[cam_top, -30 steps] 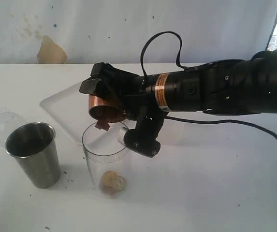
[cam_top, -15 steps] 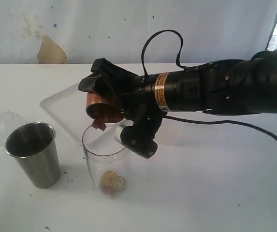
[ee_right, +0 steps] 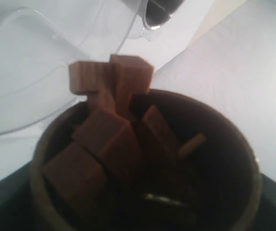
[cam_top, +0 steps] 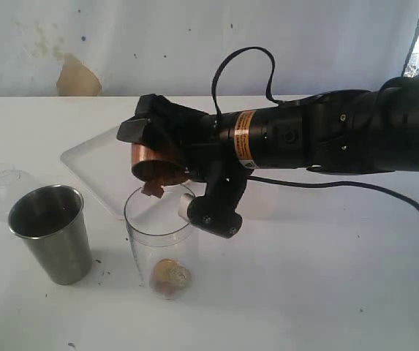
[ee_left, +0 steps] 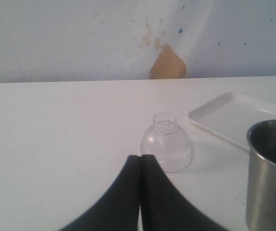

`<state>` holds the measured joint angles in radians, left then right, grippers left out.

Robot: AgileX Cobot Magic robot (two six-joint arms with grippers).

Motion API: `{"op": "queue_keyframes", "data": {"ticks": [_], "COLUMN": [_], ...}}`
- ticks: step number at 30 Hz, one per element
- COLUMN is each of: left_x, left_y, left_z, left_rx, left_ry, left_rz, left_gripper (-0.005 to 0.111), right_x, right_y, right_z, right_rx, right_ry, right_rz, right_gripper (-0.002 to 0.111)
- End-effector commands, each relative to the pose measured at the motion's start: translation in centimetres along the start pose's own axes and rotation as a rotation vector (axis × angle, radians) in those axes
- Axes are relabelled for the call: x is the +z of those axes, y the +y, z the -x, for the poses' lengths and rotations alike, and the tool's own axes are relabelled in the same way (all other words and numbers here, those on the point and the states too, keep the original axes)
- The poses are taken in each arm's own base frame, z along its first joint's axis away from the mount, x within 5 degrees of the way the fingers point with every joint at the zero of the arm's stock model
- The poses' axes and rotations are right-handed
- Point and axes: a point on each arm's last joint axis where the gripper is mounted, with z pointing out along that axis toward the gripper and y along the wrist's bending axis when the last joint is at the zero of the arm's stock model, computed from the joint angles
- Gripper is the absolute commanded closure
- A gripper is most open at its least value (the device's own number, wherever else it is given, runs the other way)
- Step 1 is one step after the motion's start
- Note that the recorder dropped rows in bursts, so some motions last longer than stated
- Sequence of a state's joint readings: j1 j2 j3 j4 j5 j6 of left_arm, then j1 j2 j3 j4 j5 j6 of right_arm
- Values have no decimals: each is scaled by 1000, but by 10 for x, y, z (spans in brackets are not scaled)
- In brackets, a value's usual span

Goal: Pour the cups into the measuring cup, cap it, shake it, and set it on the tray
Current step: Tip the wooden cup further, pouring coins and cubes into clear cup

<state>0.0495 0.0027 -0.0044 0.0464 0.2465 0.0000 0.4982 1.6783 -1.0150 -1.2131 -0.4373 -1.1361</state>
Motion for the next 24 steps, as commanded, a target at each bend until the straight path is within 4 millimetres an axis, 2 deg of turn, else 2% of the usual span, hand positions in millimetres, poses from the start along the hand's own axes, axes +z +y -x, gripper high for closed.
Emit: {"op": "queue_keyframes", "data": {"ticks": [1, 5, 12, 24], "left_x": [0, 0, 0, 0], "left_y": [0, 0, 0, 0], "left_z": [0, 0, 0, 0], "left_rx": [-5, -5, -5, -5], "left_ry": [-10, -10, -10, -10], "left_rz": [-6, -6, -6, -6], "left_gripper": [107, 107, 107, 107], "right_x": [-6, -6, -7, -7], "right_y": [-10, -7, -12, -7], "right_z": [-5, -7, -5, -3], "right_rx": [-131, -185, -186, -199], "right_ry": [24, 41, 23, 24], "right_rz": [-28, 12, -39, -2], "right_gripper": [108, 108, 108, 108]}}
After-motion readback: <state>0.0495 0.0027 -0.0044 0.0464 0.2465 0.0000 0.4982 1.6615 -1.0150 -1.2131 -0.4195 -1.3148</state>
